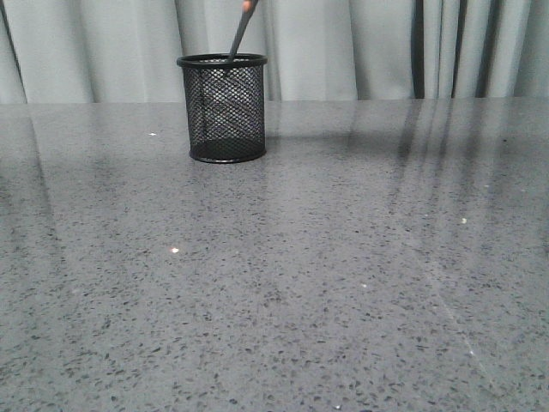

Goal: Put scissors into bucket

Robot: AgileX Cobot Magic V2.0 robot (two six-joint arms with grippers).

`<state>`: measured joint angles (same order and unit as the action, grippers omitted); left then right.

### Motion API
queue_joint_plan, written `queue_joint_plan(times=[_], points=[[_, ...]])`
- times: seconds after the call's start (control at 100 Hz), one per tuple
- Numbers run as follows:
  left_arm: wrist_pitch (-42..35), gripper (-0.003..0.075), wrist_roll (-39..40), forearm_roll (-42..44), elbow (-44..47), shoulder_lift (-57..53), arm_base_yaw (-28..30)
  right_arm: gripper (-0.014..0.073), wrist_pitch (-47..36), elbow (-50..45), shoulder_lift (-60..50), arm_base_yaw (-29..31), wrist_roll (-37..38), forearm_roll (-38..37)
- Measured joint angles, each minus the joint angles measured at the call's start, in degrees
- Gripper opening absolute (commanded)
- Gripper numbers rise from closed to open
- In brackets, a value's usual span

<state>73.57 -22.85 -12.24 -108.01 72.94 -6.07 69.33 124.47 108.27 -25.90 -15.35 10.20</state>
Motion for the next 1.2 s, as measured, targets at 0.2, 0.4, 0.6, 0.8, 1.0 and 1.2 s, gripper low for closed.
queue_joint_plan(times=[0.2,0.4,0.6,0.8,1.0,1.2], points=[[0.0,0.0474,0.0,-0.08,0.0,0.0,0.0,-0.0043,-0.81,0.16,2.13,-0.72,0.0,-1.84],[0.0,0.0474,0.0,-0.13,0.0,0.0,0.0,-0.0043,-2.2,0.16,4.34,-0.72,0.02,-2.29],[0.05,0.0474,0.0,-0.13,0.0,0.0,0.0,-0.0044,-2.89,0.16,5.46,-0.72,0.02,-2.29],[0.05,0.0474,0.0,-0.13,0.0,0.0,0.0,-0.004,-2.89,0.16,5.8,-0.72,0.02,-2.05],[0.05,0.0474,0.0,-0.13,0.0,0.0,0.0,0.0131,-2.79,0.16,5.8,-0.72,0.13,-1.07],[0.05,0.0474,0.11,-0.13,0.0,0.0,0.0,0.0323,-2.79,0.16,5.8,-0.72,0.13,-1.05]])
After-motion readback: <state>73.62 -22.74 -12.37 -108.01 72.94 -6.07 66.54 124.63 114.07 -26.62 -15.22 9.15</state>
